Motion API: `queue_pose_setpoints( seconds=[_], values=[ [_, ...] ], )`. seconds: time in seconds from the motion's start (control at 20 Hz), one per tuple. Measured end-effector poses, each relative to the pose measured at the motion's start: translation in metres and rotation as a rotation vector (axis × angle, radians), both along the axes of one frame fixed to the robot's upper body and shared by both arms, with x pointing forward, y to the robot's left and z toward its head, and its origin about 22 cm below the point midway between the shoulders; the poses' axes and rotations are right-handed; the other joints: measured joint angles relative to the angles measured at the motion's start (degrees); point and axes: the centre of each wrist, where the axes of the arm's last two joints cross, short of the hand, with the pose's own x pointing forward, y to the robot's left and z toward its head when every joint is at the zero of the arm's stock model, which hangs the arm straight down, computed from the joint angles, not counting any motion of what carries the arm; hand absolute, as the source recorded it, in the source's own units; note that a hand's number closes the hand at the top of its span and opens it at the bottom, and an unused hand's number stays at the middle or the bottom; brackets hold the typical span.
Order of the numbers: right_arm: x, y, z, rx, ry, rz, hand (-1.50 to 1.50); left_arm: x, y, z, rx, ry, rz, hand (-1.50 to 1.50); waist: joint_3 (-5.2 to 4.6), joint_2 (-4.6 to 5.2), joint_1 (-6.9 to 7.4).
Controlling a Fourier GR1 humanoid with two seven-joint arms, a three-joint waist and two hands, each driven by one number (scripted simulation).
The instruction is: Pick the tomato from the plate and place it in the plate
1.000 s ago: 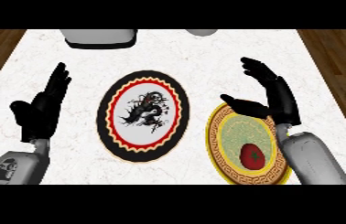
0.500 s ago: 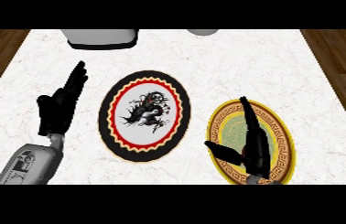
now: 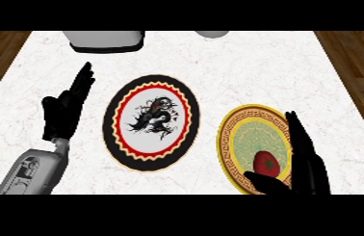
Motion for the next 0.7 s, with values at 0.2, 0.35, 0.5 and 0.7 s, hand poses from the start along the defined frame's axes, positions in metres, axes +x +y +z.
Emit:
queue_pose_setpoints(
  seconds=[0.2,0.35,0.5,0.7],
  values=[
    [-0.010,-0.005,0.029,-0.055,0.196,-0.020,-1.50,0.001,-0.002,0.002,0.003,-0.001,-0.008,0.00,0.00,0.11,0.44],
    [-0.011,-0.006,0.057,-0.081,0.285,-0.032,-1.50,-0.001,-0.002,0.003,0.001,0.000,-0.017,0.00,0.06,0.20,1.01],
    [-0.012,-0.005,0.073,-0.095,0.353,-0.015,-1.50,0.000,-0.003,0.008,0.001,-0.007,-0.023,0.00,0.12,0.28,1.37],
    [-0.005,-0.005,0.080,-0.081,0.394,-0.009,-1.50,-0.002,-0.005,0.005,-0.004,-0.003,-0.029,0.00,0.18,0.37,1.56]
  ],
)
